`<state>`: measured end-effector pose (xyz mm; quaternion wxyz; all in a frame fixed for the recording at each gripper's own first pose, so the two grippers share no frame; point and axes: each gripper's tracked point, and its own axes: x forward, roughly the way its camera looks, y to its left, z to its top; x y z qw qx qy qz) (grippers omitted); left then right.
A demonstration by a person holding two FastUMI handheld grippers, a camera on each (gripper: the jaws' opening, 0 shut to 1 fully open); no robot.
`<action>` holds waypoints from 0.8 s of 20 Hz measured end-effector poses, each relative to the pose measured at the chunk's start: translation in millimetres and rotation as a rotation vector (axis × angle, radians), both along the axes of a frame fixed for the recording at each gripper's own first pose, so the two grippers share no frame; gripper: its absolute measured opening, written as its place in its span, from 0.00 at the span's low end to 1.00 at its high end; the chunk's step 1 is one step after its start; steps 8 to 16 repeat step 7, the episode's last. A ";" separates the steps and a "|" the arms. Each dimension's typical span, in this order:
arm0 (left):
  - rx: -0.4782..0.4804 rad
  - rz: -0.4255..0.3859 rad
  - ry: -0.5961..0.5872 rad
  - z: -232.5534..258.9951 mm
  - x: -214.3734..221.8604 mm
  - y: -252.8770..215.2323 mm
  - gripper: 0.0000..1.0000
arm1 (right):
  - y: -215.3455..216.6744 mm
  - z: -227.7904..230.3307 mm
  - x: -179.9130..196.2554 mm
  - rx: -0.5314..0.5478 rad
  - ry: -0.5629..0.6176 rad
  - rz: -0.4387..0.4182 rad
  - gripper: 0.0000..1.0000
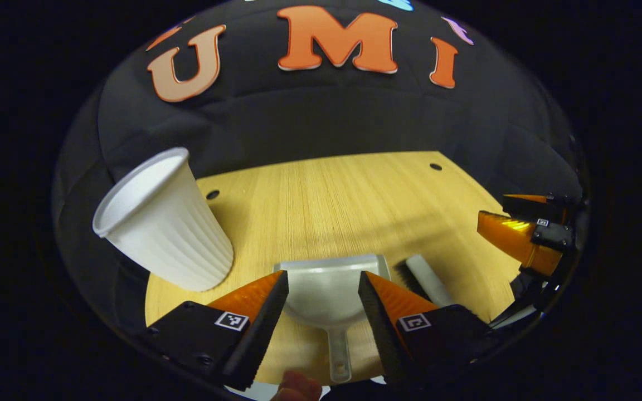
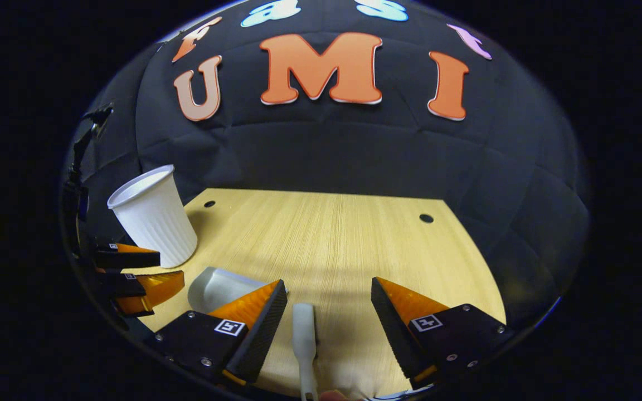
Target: Pick up the small broom and dustpan from the desktop, sweep the trash into the dustpan with the broom, and then empty the trash into the garbage bin.
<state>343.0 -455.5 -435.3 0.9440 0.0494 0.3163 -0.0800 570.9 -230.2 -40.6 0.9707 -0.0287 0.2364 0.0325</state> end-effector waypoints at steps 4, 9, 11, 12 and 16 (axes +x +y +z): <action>-0.046 0.055 -0.219 64.8 -4.7 -0.7 0.85 | 3.8 66.1 7.0 -0.030 -0.183 0.004 0.92; 0.003 0.107 -0.400 86.6 -7.4 9.0 0.87 | 9.0 108.7 12.8 -0.056 -0.313 0.007 0.92; 0.003 0.107 -0.400 86.6 -7.4 9.0 0.87 | 9.0 108.7 12.8 -0.056 -0.313 0.007 0.92; 0.003 0.107 -0.400 86.6 -7.4 9.0 0.87 | 9.0 108.7 12.8 -0.056 -0.313 0.007 0.92; 0.003 0.107 -0.400 86.6 -7.4 9.0 0.87 | 9.0 108.7 12.8 -0.056 -0.313 0.007 0.92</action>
